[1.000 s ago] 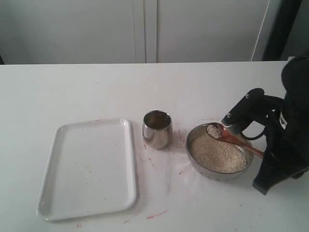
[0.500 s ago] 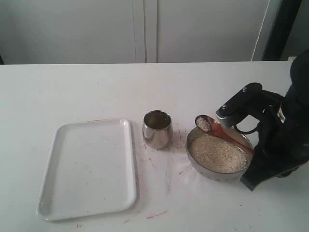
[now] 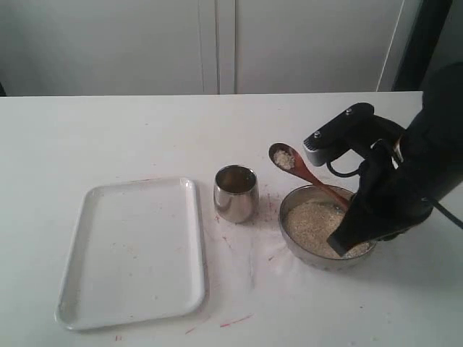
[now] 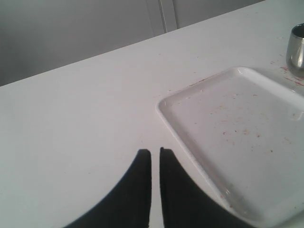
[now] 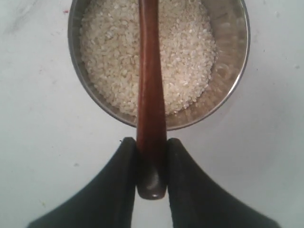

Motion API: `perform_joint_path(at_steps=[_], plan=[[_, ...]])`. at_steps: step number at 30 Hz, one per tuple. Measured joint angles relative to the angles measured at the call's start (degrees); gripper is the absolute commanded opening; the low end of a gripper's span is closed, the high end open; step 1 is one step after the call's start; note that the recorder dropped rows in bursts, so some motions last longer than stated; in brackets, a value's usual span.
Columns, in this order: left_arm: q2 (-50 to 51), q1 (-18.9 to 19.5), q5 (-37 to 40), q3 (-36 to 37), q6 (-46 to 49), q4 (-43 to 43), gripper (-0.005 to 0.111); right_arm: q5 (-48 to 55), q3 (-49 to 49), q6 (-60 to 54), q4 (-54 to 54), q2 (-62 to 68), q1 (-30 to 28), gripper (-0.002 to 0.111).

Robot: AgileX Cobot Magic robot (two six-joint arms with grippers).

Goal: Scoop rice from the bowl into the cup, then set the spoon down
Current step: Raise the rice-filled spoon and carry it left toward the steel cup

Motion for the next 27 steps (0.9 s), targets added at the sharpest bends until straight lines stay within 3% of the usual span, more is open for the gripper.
perform_joint_path(at_steps=[27], plan=[[0.0,0.0,0.0,0.0,0.0,0.0,0.014,2.59,-17.13,0.0,-4.83,16.38,3.44,0.0]])
